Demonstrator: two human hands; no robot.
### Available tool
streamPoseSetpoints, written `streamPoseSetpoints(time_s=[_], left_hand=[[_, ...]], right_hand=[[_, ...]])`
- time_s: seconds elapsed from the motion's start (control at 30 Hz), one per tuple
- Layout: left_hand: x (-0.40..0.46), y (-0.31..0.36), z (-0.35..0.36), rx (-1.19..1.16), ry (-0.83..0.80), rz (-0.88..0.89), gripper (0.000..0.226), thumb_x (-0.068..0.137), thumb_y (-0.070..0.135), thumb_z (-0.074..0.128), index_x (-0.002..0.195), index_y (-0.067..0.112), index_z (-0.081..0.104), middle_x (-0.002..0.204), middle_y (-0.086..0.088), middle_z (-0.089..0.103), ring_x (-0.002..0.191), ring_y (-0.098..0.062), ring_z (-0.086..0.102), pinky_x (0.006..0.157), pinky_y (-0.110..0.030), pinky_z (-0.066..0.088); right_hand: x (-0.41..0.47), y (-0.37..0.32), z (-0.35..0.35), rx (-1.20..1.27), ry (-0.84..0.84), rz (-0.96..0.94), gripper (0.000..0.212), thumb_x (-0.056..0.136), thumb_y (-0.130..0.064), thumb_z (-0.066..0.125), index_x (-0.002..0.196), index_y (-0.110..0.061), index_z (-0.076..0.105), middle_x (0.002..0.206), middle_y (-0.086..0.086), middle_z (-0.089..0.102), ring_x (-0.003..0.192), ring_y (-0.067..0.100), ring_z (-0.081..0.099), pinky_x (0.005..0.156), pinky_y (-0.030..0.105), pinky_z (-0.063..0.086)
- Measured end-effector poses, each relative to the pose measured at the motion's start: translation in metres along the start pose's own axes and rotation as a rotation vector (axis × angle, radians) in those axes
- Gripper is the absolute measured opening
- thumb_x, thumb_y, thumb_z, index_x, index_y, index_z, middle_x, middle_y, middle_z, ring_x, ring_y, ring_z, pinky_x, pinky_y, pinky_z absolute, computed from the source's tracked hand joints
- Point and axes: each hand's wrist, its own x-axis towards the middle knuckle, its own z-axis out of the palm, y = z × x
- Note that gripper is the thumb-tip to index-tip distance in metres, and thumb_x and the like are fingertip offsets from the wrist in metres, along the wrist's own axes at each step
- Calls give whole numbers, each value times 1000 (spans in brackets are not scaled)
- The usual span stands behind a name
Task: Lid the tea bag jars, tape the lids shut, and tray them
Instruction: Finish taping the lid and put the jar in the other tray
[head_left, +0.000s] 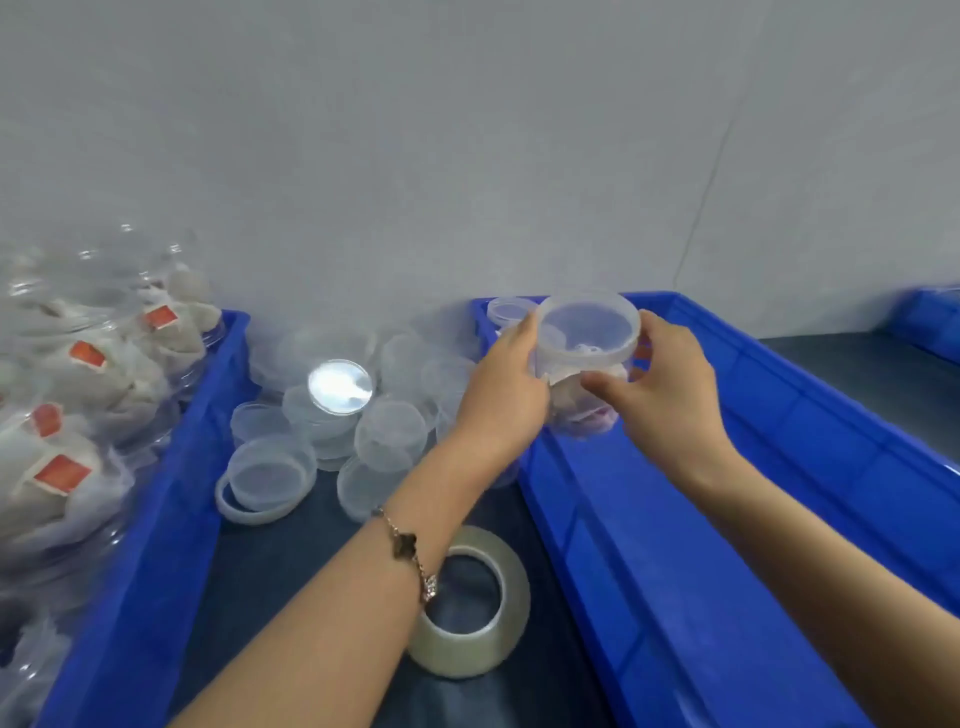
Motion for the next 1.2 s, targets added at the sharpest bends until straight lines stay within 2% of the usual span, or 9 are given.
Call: streamPoseSetpoints(time_s=[0.1,0.23,0.43,0.53,0.63,0.73,0.87,1.03,1.2], left_hand=[[27,-20,15,51,-16,-52,65,82,-13,37,142,13,37,120,1,43,112,-19,50,86,-25,40],[38,-53,34,177,-129,-188,70,85,0,40,148,24,22,148,-5,36,134,-25,34,105,-34,32],[37,-79,43,431,-229,-202,59,94,19,32,150,29,14,157,14,7,144,-10,-3,115,-47,1],[28,-82,37,391,-237,-181,55,94,17,36,148,25,25,157,11,10,144,-10,4,116,-45,7],[6,-78,25,280,-216,-159,55,88,11,45,142,19,39,154,3,25,140,-13,24,114,-38,21],[-21,-68,5,235,-148,-180,53,85,7,48,138,17,46,146,1,40,133,-15,37,109,-29,29],[-50,-37,-29,174,52,-180,48,87,5,45,133,18,50,134,-4,53,120,-22,50,98,-28,39],[-96,12,-73,50,300,-146,34,87,2,38,108,15,61,104,-7,67,100,-24,61,87,-39,49],[-152,16,-120,110,480,-216,32,87,4,37,104,16,62,87,1,64,80,-13,58,62,-19,43]], right_hand=[[18,35,16,6,-31,18,27,73,-15,70,97,-22,61,94,-8,63,92,4,56,70,15,46],[23,80,40,27,-78,106,30,77,-5,69,102,-20,60,87,-26,53,83,-5,53,66,0,37],[21,126,61,204,-147,356,42,85,-1,61,122,-19,51,117,-9,54,115,12,52,90,27,43],[21,131,60,203,-287,354,63,82,9,51,132,-28,44,128,-17,51,127,10,46,96,28,42],[21,124,56,44,-478,417,86,84,-3,55,149,-34,9,144,-11,38,134,20,37,100,33,37],[22,91,48,-149,-334,369,86,87,-14,56,150,-29,-2,155,-6,20,137,22,31,92,28,33],[-1,3,60,-99,-330,90,67,88,-10,49,145,-33,23,143,-3,42,107,21,53,70,24,42],[-59,-102,88,362,-380,8,39,92,2,42,118,-19,61,102,-7,64,94,4,59,81,9,44],[-105,-158,108,506,-432,-26,37,86,5,45,84,-26,67,71,-18,67,74,-3,62,65,10,47]])
